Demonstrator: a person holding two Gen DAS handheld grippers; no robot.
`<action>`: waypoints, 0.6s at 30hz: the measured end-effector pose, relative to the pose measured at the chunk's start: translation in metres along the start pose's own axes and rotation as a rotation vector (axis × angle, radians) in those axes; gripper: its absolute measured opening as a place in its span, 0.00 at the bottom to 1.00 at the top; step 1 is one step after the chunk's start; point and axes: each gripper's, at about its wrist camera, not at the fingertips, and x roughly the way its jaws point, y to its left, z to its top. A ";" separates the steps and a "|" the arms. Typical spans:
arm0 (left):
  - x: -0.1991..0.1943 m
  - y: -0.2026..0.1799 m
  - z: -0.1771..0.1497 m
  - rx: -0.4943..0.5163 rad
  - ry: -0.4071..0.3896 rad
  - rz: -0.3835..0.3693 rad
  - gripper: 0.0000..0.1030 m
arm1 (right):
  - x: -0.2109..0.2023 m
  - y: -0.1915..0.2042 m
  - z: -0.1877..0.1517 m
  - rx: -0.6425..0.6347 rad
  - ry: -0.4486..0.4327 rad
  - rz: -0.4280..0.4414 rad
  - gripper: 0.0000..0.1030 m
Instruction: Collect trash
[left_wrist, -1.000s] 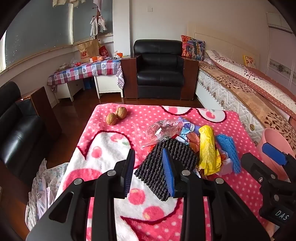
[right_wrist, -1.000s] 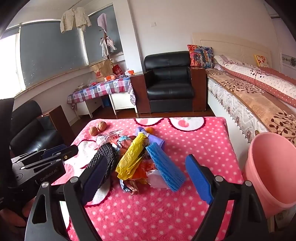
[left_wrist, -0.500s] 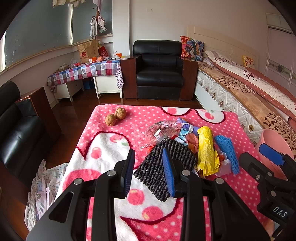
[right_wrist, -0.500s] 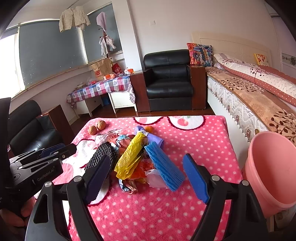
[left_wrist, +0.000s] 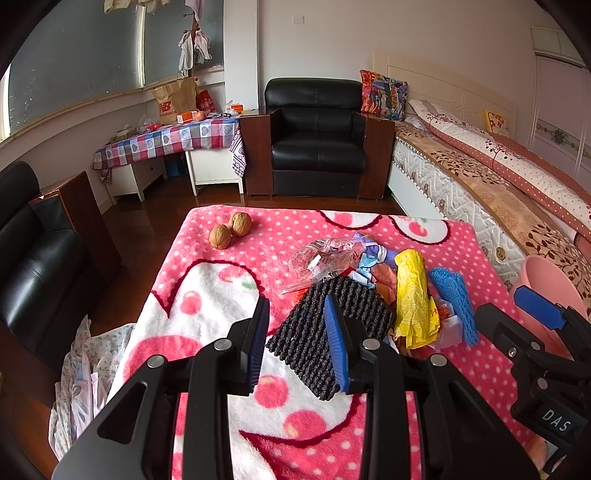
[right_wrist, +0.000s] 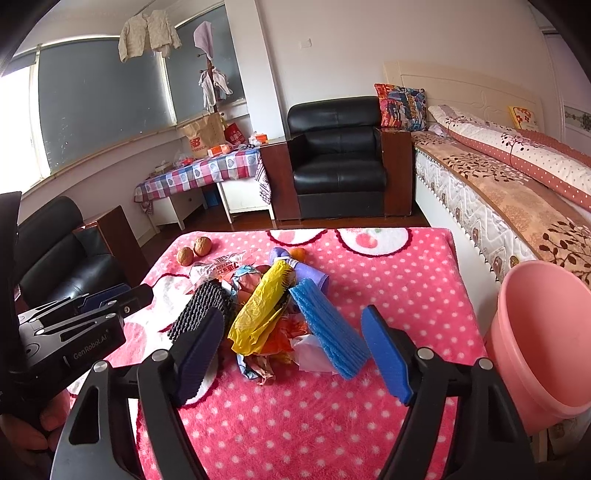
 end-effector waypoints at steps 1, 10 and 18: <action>0.000 0.000 0.000 -0.001 0.000 0.000 0.30 | 0.001 0.000 0.000 0.001 0.002 0.002 0.72; 0.000 0.000 0.000 -0.001 0.001 -0.001 0.30 | 0.002 -0.001 -0.001 0.001 0.004 0.001 0.70; 0.001 0.001 -0.001 -0.001 0.001 -0.001 0.30 | 0.003 -0.002 -0.003 0.001 0.009 0.001 0.69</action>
